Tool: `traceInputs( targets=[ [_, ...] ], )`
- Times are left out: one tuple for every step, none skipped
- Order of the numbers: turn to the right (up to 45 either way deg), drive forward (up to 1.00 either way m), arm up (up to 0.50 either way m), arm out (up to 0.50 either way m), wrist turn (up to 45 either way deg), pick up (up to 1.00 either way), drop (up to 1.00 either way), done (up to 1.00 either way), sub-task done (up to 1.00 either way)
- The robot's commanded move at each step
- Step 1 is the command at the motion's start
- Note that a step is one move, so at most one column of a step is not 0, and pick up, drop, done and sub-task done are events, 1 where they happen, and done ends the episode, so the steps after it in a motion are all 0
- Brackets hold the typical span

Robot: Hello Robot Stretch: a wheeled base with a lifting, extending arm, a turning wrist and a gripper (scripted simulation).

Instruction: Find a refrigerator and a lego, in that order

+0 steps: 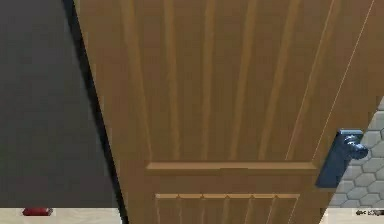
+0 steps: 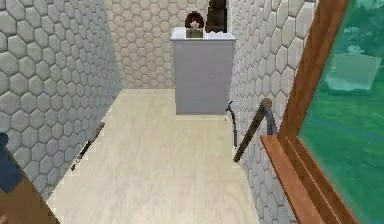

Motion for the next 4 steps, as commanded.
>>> traceInputs(
  targets=[
    [0.0, 0.30, 0.00, 0.00, 0.0, 0.00, 0.00, 0.00, 0.00],
    [-45.0, 0.00, 0.00, 0.00, 0.0, 0.00, 0.00, 0.00, 0.00],
    [-39.0, 0.00, 0.00, 0.00, 0.0, 0.00, 0.00, 0.00, 0.00],
    [0.0, 0.70, 0.00, 0.00, 0.0, 0.00, 0.00, 0.00, 0.00]
  ],
)
